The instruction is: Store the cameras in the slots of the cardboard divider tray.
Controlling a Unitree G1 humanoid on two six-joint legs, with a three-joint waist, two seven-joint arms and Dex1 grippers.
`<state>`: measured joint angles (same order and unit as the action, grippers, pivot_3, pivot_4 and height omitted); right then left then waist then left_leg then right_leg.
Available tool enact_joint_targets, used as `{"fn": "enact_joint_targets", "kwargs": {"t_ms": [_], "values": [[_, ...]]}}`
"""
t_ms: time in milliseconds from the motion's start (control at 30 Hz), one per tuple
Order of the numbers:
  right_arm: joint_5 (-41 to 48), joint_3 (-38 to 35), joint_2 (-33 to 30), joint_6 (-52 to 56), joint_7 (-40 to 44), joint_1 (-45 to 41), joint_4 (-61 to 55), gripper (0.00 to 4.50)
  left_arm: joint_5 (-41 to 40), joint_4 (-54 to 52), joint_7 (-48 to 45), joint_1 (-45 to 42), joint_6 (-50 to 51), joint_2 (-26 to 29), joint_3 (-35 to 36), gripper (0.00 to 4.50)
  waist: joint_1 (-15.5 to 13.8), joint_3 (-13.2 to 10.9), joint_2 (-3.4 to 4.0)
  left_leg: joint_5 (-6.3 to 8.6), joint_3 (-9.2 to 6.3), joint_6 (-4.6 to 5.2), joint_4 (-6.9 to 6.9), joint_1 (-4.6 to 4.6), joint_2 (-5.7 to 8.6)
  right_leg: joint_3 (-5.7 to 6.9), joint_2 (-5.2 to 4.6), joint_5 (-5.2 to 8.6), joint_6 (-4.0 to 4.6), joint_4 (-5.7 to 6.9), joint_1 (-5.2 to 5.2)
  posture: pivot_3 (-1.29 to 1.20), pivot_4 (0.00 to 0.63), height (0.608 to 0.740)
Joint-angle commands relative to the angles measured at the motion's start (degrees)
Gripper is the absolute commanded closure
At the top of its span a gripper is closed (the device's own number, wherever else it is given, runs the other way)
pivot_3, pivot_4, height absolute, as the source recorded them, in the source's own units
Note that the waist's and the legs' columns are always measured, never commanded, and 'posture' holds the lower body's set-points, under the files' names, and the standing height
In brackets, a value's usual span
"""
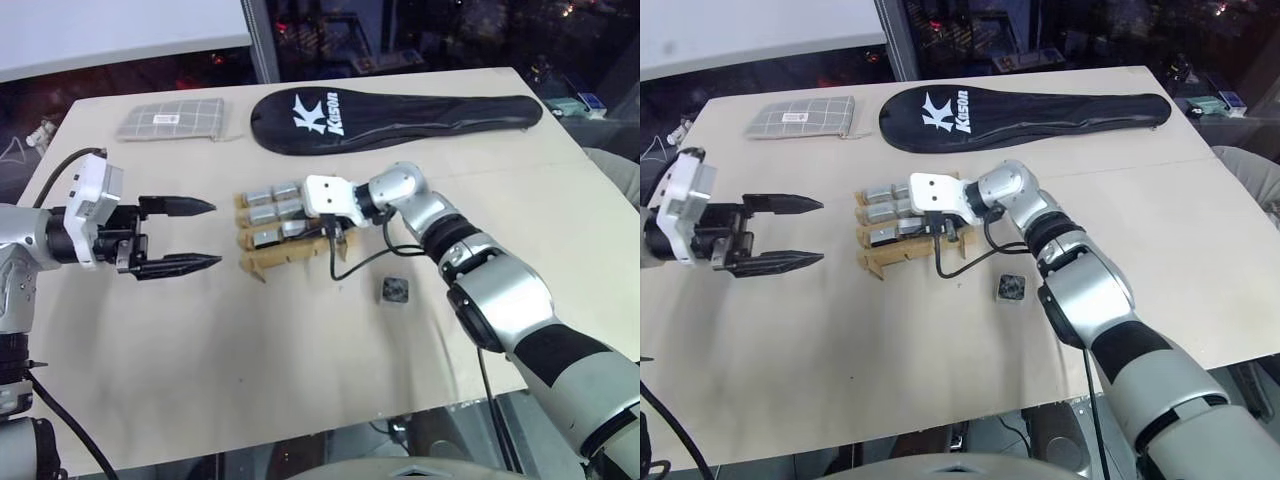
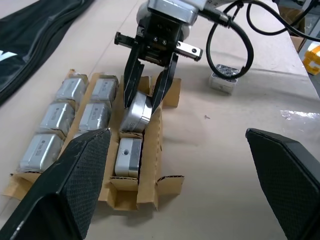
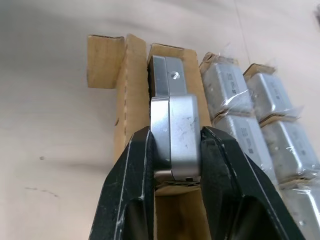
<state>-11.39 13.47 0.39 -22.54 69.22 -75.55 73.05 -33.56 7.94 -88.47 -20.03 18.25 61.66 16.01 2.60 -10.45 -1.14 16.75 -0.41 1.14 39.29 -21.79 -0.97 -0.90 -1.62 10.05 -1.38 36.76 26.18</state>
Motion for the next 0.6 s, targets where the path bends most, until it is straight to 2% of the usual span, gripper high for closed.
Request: {"fn": "enact_joint_targets", "kwargs": {"t_ms": [33, 300, 600], "values": [[1.5, -1.3, -0.84, 2.69, 3.84, -4.29, -0.73, 3.77, 0.03, 0.3, -0.54, -1.2, -0.69, 0.44, 0.61, 0.0, -0.01, -0.01, 0.01, 0.0, 0.0, 0.0, 0.0, 0.0, 0.0, 0.0, 0.0, 0.0, 0.0, 0.0, 0.0, 0.0, 0.15, 0.74], [1.51, -2.34, 0.46, 13.02, 6.97, -8.93, 1.9, 3.77, -0.07, -0.63, -0.35, -0.86, -0.37, 0.34, 0.54, 0.0, -0.03, 0.0, -0.01, 0.0, -0.01, 0.0, -0.01, 0.0, 0.0, 0.02, 0.0, 0.0, 0.0, -0.01, 0.0, 0.0, 0.15, 0.74], [0.21, -2.21, 2.6, 14.95, 4.64, -9.89, 2.91, 3.77, -0.75, -3.0, 0.59, 1.7, 0.52, 0.88, 2.46, 0.0, 0.0, 0.0, 0.0, 0.0, -0.01, 0.0, -0.01, 0.0, 0.0, 0.02, -0.02, 0.0, 0.0, 0.0, 0.0, 0.0, 0.15, 0.74]]}}
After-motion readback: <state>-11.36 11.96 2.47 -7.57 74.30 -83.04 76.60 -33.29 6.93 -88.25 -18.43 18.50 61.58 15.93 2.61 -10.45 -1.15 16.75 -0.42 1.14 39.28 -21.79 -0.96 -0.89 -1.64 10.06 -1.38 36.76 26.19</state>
